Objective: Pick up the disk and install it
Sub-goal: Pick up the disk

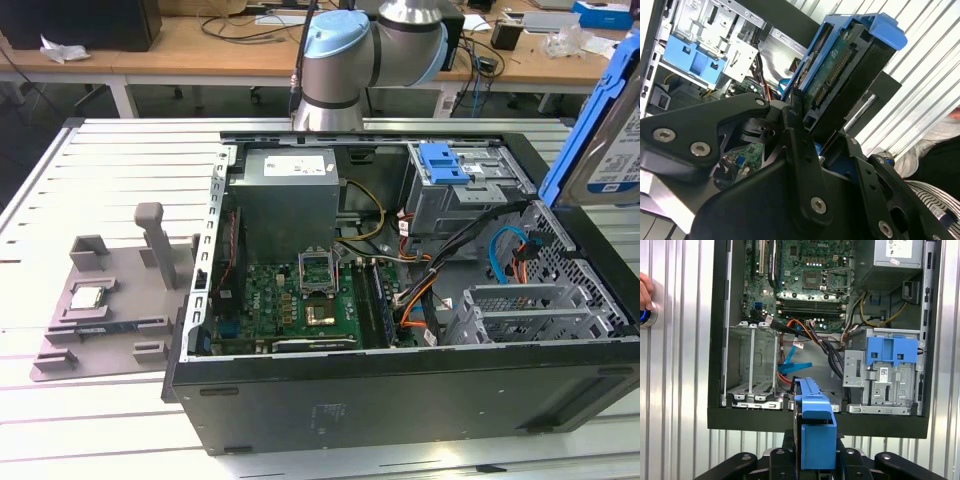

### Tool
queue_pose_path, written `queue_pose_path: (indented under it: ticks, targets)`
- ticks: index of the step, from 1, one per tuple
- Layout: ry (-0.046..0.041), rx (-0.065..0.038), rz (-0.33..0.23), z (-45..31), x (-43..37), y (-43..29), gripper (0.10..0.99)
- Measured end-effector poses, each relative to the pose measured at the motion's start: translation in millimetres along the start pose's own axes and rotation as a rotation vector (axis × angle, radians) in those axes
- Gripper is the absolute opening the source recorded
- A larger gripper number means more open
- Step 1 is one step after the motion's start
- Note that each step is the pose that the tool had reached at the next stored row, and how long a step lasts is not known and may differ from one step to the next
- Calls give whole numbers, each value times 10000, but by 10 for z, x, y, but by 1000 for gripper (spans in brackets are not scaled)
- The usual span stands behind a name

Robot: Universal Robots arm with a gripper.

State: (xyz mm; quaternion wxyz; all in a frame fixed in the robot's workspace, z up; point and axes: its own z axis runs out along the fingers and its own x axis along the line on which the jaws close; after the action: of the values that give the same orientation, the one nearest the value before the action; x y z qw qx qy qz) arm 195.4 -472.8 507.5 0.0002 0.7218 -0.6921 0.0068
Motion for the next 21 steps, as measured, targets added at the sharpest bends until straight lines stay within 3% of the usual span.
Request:
queue_pose_path:
  ticks: [15, 21]
  targets:
    - [0, 0, 0, 36, 301, 13, 369]
    - [0, 0, 0, 45, 375, 16, 369]
